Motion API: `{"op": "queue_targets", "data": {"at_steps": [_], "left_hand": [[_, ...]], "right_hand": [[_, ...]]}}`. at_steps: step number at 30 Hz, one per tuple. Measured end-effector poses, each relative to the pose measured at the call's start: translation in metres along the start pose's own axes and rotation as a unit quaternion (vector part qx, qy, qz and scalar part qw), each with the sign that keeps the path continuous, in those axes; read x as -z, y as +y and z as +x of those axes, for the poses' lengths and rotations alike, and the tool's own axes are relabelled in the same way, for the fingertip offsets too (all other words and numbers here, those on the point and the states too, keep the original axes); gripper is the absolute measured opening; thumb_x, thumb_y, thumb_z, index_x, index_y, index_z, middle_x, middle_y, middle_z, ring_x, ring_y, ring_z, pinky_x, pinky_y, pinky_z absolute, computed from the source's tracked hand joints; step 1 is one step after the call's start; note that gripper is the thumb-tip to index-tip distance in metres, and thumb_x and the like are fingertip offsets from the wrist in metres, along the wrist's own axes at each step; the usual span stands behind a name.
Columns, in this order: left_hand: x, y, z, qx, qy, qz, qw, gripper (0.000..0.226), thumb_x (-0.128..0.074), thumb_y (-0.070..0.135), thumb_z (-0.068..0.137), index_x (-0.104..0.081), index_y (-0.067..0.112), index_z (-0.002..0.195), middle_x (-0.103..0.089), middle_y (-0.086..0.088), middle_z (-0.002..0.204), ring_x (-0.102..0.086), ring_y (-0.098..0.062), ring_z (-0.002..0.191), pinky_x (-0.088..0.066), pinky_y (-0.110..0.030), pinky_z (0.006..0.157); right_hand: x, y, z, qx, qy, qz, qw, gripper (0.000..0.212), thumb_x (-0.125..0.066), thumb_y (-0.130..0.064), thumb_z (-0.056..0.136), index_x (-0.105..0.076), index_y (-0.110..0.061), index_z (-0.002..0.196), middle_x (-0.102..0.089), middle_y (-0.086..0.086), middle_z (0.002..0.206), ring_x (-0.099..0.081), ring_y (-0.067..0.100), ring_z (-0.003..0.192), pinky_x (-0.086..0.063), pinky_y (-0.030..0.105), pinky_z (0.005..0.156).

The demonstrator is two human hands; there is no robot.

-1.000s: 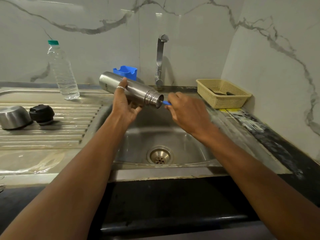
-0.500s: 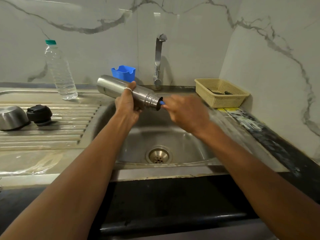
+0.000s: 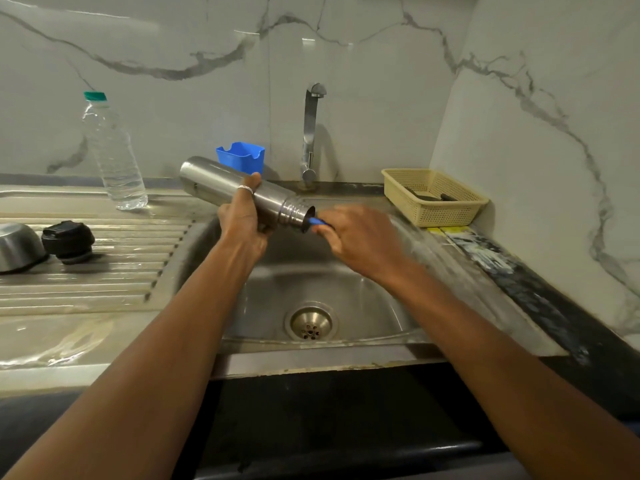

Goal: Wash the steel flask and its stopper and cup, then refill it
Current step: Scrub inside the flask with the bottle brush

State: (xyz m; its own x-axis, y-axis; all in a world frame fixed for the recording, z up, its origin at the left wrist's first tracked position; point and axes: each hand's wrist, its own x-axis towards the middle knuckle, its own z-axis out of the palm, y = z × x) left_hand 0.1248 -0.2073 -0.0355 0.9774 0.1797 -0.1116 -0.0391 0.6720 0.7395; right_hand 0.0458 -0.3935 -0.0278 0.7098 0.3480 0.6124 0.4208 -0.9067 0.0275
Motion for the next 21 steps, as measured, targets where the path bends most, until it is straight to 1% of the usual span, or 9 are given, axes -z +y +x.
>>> {"op": "queue_targets", "data": {"at_steps": [2, 4, 6, 8, 11, 13, 15, 18, 21], "left_hand": [[0.007, 0.008, 0.006, -0.005, 0.012, -0.014, 1.000, 0.058, -0.080, 0.025, 0.080, -0.058, 0.007, 0.131, -0.075, -0.012, 0.106, -0.076, -0.028, 0.088, -0.062, -0.046, 0.069], [0.014, 0.015, 0.010, -0.014, 0.032, -0.027, 0.999, 0.057, -0.079, 0.024, 0.081, -0.057, 0.006, 0.131, -0.075, -0.014, 0.108, -0.076, -0.029, 0.088, -0.063, -0.049, 0.072], [0.012, 0.017, 0.008, -0.019, 0.044, -0.027, 0.999, 0.051, -0.078, 0.021, 0.084, -0.058, 0.005, 0.128, -0.074, -0.012, 0.102, -0.075, -0.028, 0.084, -0.062, -0.047, 0.071], [0.005, 0.015, 0.003, -0.018, 0.046, -0.023, 0.998, 0.045, -0.077, 0.020, 0.086, -0.058, 0.007, 0.124, -0.074, -0.011, 0.100, -0.075, -0.026, 0.082, -0.061, -0.040, 0.061], [0.001, 0.007, 0.000, -0.010, 0.044, -0.024, 0.999, 0.043, -0.078, 0.021, 0.085, -0.059, 0.008, 0.121, -0.075, -0.011, 0.099, -0.075, -0.026, 0.082, -0.058, -0.035, 0.055], [-0.002, 0.001, -0.003, -0.004, 0.017, -0.004, 1.000, 0.040, -0.077, 0.022, 0.085, -0.061, 0.008, 0.119, -0.074, -0.007, 0.090, -0.074, -0.023, 0.077, -0.057, -0.033, 0.054], [-0.003, -0.001, -0.006, -0.003, -0.001, -0.004, 1.000, 0.048, -0.078, 0.022, 0.084, -0.060, 0.005, 0.125, -0.074, -0.007, 0.090, -0.074, -0.022, 0.076, -0.059, -0.034, 0.060], [0.005, 0.014, 0.000, -0.016, 0.025, -0.026, 0.999, 0.055, -0.078, 0.023, 0.083, -0.058, 0.006, 0.131, -0.075, -0.011, 0.101, -0.075, -0.026, 0.083, -0.059, -0.036, 0.058], [0.011, 0.021, 0.005, -0.027, 0.048, -0.034, 0.998, 0.054, -0.078, 0.023, 0.083, -0.057, 0.005, 0.130, -0.075, -0.012, 0.107, -0.076, -0.028, 0.088, -0.058, -0.035, 0.056]], "right_hand": [[0.011, 0.012, 0.003, -0.044, -0.065, 0.097, 0.992, 0.027, -0.060, -0.037, 0.100, -0.073, -0.020, 0.083, -0.064, 0.004, 0.071, -0.053, 0.017, 0.064, -0.034, 0.030, 0.058], [0.029, 0.032, 0.003, -0.129, -0.155, 0.249, 0.947, 0.031, -0.060, -0.039, 0.101, -0.078, -0.020, 0.084, -0.066, 0.004, 0.066, -0.051, 0.008, 0.058, -0.036, 0.026, 0.059], [0.036, 0.045, -0.001, -0.146, -0.172, 0.284, 0.932, 0.032, -0.062, -0.039, 0.100, -0.077, -0.021, 0.079, -0.059, -0.008, 0.055, -0.049, 0.004, 0.053, -0.038, 0.025, 0.060], [0.031, 0.051, -0.001, -0.125, -0.121, 0.231, 0.957, 0.041, -0.064, -0.041, 0.098, -0.072, -0.013, 0.069, -0.053, -0.007, 0.052, -0.046, 0.011, 0.052, -0.036, 0.028, 0.057], [0.013, 0.040, -0.005, -0.048, 0.001, 0.094, 0.994, 0.031, -0.064, -0.043, 0.096, -0.081, -0.019, 0.090, -0.070, 0.001, 0.066, -0.059, 0.021, 0.057, -0.043, 0.033, 0.054], [-0.002, 0.021, -0.005, 0.048, 0.058, 0.004, 0.997, 0.020, -0.066, -0.033, 0.096, -0.080, -0.019, 0.095, -0.071, 0.003, 0.072, -0.060, 0.023, 0.057, -0.041, 0.030, 0.050], [-0.007, 0.005, -0.003, 0.087, 0.053, -0.030, 0.994, 0.016, -0.066, -0.028, 0.096, -0.077, -0.016, 0.095, -0.070, 0.004, 0.074, -0.060, 0.024, 0.056, -0.039, 0.029, 0.049], [0.013, 0.024, 0.002, -0.052, -0.025, 0.123, 0.991, 0.024, -0.064, -0.038, 0.098, -0.080, -0.023, 0.089, -0.068, -0.002, 0.064, -0.057, 0.015, 0.056, -0.038, 0.031, 0.054], [0.029, 0.046, -0.003, -0.190, -0.150, 0.325, 0.914, 0.026, -0.064, -0.037, 0.099, -0.079, -0.018, 0.088, -0.053, -0.006, 0.052, -0.041, 0.003, 0.044, -0.033, 0.022, 0.050]]}}
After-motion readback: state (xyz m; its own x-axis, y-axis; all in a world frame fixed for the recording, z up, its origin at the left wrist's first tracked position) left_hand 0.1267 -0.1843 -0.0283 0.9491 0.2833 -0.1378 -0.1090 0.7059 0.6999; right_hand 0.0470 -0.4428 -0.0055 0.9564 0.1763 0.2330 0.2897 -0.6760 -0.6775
